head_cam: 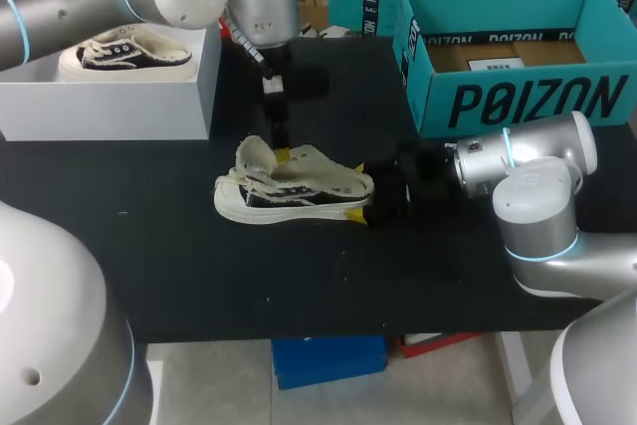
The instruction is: Take the shoe out of the shoebox, open the shoe tongue, remove and reinsert the insole, then place the shoe into the shoebox
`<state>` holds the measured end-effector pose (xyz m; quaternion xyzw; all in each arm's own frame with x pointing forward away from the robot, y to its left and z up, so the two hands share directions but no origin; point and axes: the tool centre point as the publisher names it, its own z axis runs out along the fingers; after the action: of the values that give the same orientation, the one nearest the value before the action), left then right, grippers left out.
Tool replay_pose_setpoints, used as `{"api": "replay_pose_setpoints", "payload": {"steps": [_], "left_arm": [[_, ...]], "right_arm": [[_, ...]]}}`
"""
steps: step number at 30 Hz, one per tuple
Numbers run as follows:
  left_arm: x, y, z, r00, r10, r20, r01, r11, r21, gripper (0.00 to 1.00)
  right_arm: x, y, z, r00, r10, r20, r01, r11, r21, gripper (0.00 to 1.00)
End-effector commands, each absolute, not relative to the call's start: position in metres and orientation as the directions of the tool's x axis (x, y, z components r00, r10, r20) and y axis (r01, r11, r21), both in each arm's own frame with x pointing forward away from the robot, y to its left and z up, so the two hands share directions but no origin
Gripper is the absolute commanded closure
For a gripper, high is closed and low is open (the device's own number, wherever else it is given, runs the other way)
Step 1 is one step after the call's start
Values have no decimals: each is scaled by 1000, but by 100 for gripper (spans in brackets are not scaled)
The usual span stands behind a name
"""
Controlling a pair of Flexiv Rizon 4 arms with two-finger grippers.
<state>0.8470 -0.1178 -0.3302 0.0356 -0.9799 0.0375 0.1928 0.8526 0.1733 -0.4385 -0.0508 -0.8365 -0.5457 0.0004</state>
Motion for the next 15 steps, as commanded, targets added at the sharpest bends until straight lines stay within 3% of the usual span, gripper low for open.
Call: {"api": "replay_pose_setpoints", "payload": {"steps": [1, 15], "left_arm": [[851, -124, -343, -914, -35, 405, -70, 995, -72, 100], [837, -142, -363, -903, -8, 430, -51, 995, -90, 100]], "right_arm": [[853, 174, -440, -995, 85, 57, 87, 400, 913, 100], [853, 174, -440, -995, 85, 57, 87, 400, 913, 100]]}}
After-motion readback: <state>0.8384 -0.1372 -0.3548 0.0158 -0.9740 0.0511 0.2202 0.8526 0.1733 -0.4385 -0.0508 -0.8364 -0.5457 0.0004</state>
